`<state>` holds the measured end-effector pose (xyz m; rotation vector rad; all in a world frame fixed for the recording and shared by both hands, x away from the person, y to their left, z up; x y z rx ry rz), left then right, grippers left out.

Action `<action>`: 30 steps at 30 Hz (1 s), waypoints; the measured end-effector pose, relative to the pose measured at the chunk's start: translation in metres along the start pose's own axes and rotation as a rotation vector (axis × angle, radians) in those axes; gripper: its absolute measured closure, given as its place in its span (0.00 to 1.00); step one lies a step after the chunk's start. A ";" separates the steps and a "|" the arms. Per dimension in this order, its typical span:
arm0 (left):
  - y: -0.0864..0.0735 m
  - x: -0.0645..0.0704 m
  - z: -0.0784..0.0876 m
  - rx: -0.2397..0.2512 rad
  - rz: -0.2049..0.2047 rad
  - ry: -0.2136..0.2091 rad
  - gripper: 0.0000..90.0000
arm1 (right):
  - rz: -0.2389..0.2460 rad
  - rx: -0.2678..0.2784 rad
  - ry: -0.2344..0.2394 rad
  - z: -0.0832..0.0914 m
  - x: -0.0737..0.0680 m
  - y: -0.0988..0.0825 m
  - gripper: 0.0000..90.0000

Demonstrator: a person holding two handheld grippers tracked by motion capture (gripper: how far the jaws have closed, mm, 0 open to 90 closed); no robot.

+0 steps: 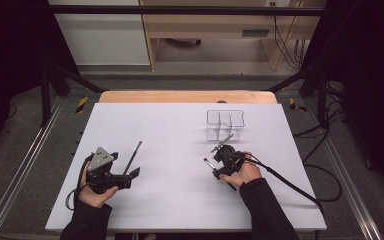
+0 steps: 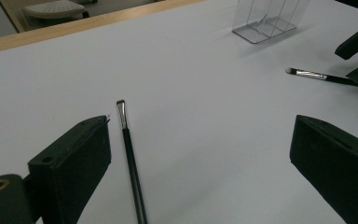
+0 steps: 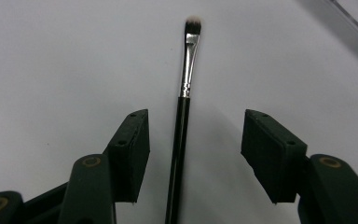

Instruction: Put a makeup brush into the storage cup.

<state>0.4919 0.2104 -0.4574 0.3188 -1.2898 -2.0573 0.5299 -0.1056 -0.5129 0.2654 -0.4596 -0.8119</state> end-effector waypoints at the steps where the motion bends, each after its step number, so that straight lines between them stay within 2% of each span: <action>1: 0.000 0.000 0.000 0.000 -0.001 0.000 0.05 | 0.000 -0.013 -0.001 0.000 0.000 0.000 0.47; 6: 0.000 0.000 0.000 0.001 0.000 -0.003 0.05 | 0.014 -0.060 0.013 -0.001 0.001 0.001 0.53; 18: -0.001 0.001 -0.002 -0.014 -0.005 -0.003 0.05 | 0.020 -0.103 0.039 -0.002 -0.003 -0.003 0.67; 19: -0.001 0.002 -0.002 -0.015 -0.007 -0.003 0.05 | 0.026 -0.108 0.041 -0.003 -0.004 -0.004 0.68; 20: -0.001 0.002 -0.003 -0.016 -0.007 -0.004 0.05 | 0.057 -0.096 0.036 -0.005 -0.002 -0.004 0.69; 21: -0.002 0.002 -0.003 -0.016 -0.006 -0.005 0.05 | 0.033 -0.115 0.042 -0.004 -0.004 -0.004 0.69; 30: -0.002 0.002 -0.003 -0.018 -0.007 -0.007 0.05 | 0.021 -0.132 0.052 -0.009 -0.005 -0.003 0.76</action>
Point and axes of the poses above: each handheld gripper's, and its own axes: z roughly backward along the jaws, y roughly out of its top, x roughly to its right, the point moved 8 cm from there along -z, roughly forward along the jaws, and after that the axes turned 15 degrees about -y, right-handed, at the moved point
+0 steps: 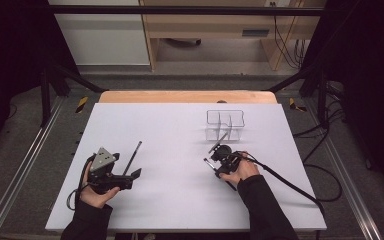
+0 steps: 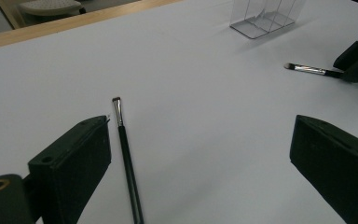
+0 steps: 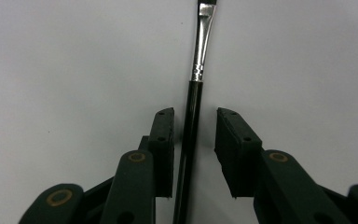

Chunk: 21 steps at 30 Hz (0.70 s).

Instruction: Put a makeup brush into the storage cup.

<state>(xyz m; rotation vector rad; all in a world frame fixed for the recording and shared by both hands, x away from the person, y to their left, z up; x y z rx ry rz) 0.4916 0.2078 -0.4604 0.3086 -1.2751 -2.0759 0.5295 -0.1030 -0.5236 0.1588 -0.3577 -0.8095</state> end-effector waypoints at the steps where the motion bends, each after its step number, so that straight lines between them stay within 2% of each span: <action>1: 0.000 0.000 0.000 0.000 0.000 0.000 0.05 | -0.003 -0.008 0.002 0.000 -0.001 0.000 0.76; 7: 0.000 0.000 -0.001 0.000 0.001 -0.001 0.05 | 0.040 -0.017 -0.018 -0.001 -0.004 0.002 0.84; 8: 0.000 0.000 -0.001 0.000 0.001 0.000 0.05 | 0.030 -0.035 -0.020 0.000 -0.006 0.002 0.86; 10: 0.000 0.001 -0.001 -0.001 0.001 -0.001 0.05 | 0.058 -0.036 -0.030 -0.001 -0.007 0.003 0.89; 11: 0.000 0.001 -0.001 -0.004 -0.001 -0.002 0.05 | 0.044 -0.042 -0.026 0.000 -0.008 0.003 0.90; 12: 0.000 0.001 -0.001 -0.006 -0.003 -0.002 0.05 | 0.059 -0.034 -0.031 -0.001 -0.007 0.003 0.90; 13: 0.000 0.001 -0.001 -0.006 -0.003 -0.002 0.05 | 0.044 -0.041 -0.025 -0.001 -0.008 0.003 0.91; 21: -0.001 0.001 -0.001 -0.005 -0.001 -0.004 0.05 | 0.043 -0.043 -0.023 -0.001 -0.007 0.003 0.94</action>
Point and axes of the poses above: each handheld gripper's, and its own axes: z roughly backward along the jaws, y roughly out of its top, x roughly to its right, the point moved 8 cm from there along -z, roughly forward along the jaws, and after that the axes turned 15 degrees about -y, right-handed, at the moved point
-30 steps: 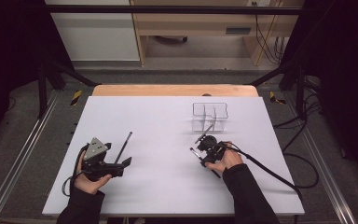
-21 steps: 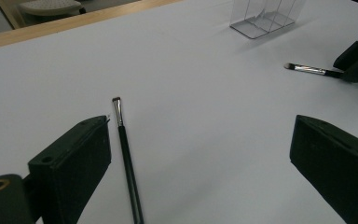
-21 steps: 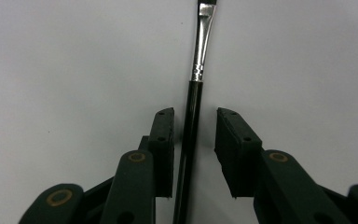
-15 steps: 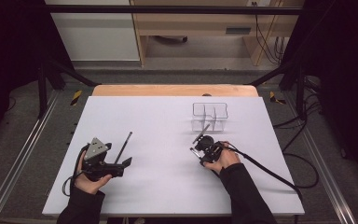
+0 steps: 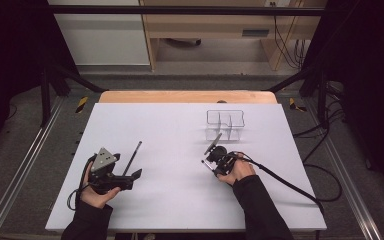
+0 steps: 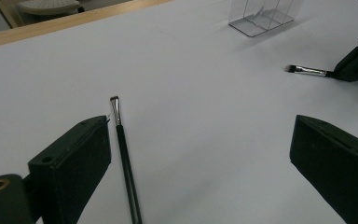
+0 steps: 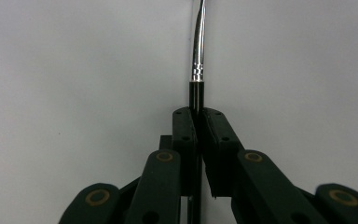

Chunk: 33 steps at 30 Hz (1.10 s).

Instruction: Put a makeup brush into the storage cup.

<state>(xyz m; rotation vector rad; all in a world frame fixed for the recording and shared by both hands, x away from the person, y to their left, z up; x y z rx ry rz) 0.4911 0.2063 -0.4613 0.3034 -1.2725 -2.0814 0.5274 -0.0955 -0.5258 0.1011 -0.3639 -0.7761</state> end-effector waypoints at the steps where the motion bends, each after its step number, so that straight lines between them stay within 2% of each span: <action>1: 0.000 0.000 0.000 0.000 0.000 0.000 0.05 | -0.003 0.002 -0.001 0.000 0.000 0.000 0.94; 9: 0.000 -0.001 0.000 0.000 -0.001 0.002 0.05 | -0.017 -0.007 0.002 0.002 -0.001 0.000 0.94; 11: 0.000 -0.001 0.000 0.004 0.002 0.002 0.05 | -0.005 0.011 -0.004 0.002 0.001 0.000 0.94; 12: 0.000 -0.001 0.000 0.004 0.002 0.001 0.05 | -0.021 0.014 0.005 0.004 0.000 0.000 0.94; 14: 0.000 -0.001 0.001 0.004 0.003 0.002 0.05 | -0.018 0.043 0.006 0.008 0.002 0.001 0.94; 16: 0.000 -0.001 0.001 0.004 0.003 0.002 0.05 | -0.057 0.051 0.022 0.014 0.001 0.002 0.94; 18: 0.000 -0.001 0.001 0.003 0.003 0.002 0.05 | -0.055 0.082 0.024 0.019 0.003 0.003 0.94; 21: 0.000 -0.001 0.001 0.002 0.001 0.002 0.05 | -0.085 0.122 0.030 0.028 0.005 0.004 0.94; 27: 0.000 -0.001 0.001 0.005 0.004 0.001 0.05 | -0.138 0.254 0.035 0.047 0.013 0.010 0.94; 33: 0.000 -0.001 0.001 0.005 0.004 0.001 0.05 | -0.184 0.336 0.039 0.060 0.019 0.013 0.94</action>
Point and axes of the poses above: each handheld gripper's, and its own axes: z roughly backward along the jaws, y roughly out of its top, x roughly to its right, the point moved 8 cm from there along -z, roughly forward along the jaws, and after that the axes turned 15 degrees about -y, right-handed, at the moved point
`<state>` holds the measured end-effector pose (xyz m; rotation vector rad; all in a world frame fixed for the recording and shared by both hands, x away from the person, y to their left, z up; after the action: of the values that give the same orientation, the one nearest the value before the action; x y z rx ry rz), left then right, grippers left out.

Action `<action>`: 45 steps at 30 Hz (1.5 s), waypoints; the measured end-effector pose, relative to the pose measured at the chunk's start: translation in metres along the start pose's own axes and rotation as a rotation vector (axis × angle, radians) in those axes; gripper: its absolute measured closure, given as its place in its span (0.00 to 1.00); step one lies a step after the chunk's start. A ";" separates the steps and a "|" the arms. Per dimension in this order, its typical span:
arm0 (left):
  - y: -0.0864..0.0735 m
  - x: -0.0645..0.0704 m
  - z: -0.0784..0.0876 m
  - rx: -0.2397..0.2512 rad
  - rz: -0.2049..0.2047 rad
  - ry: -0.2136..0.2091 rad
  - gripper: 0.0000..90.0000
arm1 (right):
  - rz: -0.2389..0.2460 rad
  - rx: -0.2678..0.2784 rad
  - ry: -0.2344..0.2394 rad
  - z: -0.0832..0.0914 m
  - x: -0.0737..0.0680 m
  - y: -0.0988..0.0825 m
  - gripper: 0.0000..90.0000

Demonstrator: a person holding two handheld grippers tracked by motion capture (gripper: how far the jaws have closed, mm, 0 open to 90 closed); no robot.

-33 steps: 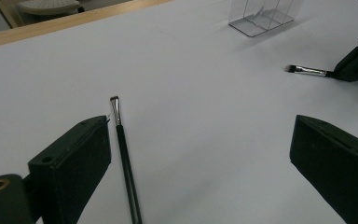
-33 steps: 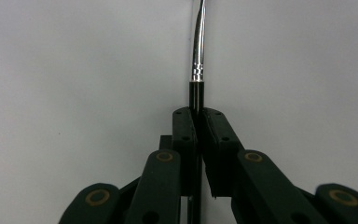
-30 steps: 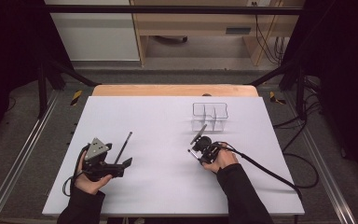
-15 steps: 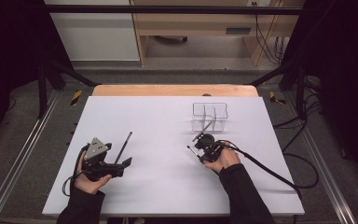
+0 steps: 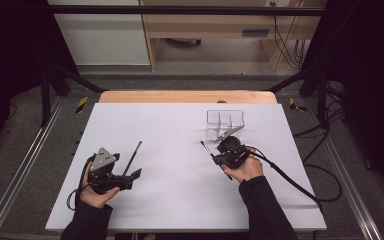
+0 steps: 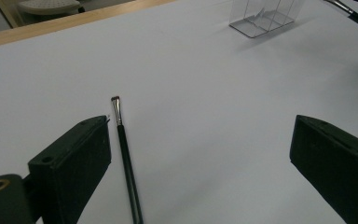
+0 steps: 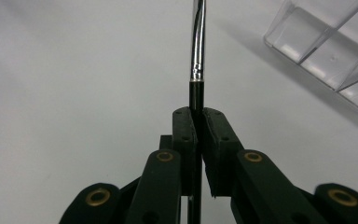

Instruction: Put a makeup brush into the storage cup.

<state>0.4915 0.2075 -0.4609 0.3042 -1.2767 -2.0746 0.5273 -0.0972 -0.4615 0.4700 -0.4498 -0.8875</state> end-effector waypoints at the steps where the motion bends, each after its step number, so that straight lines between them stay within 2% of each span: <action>1: 0.000 0.000 0.000 0.000 -0.001 0.000 0.05 | -0.007 0.009 0.000 0.001 0.000 0.001 0.94; 13: 0.000 -0.001 0.001 -0.001 -0.001 0.000 0.05 | -0.056 0.143 -0.015 0.011 0.005 0.011 0.94; 21: 0.000 -0.001 0.001 0.000 0.000 0.000 0.05 | -0.092 0.206 -0.028 0.018 0.009 0.017 0.94; 30: 0.000 -0.001 0.002 0.001 0.000 0.001 0.05 | -0.150 0.303 -0.057 0.027 0.016 0.025 0.94; 45: 0.000 -0.001 0.002 0.004 0.002 0.000 0.05 | -0.260 0.435 -0.067 0.041 0.029 0.040 0.94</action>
<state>0.4912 0.2090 -0.4600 0.3045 -1.2801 -2.0702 0.5454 -0.1077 -0.4005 0.9142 -0.6575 -1.0605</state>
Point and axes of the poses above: each handheld gripper's, and its own axes: z roughly backward along the jaws, y roughly out of its top, x roughly to its right, the point moved 8 cm from there along -z, roughly forward along the jaws, and after that the axes turned 15 degrees about -y, right-handed, at the moved point
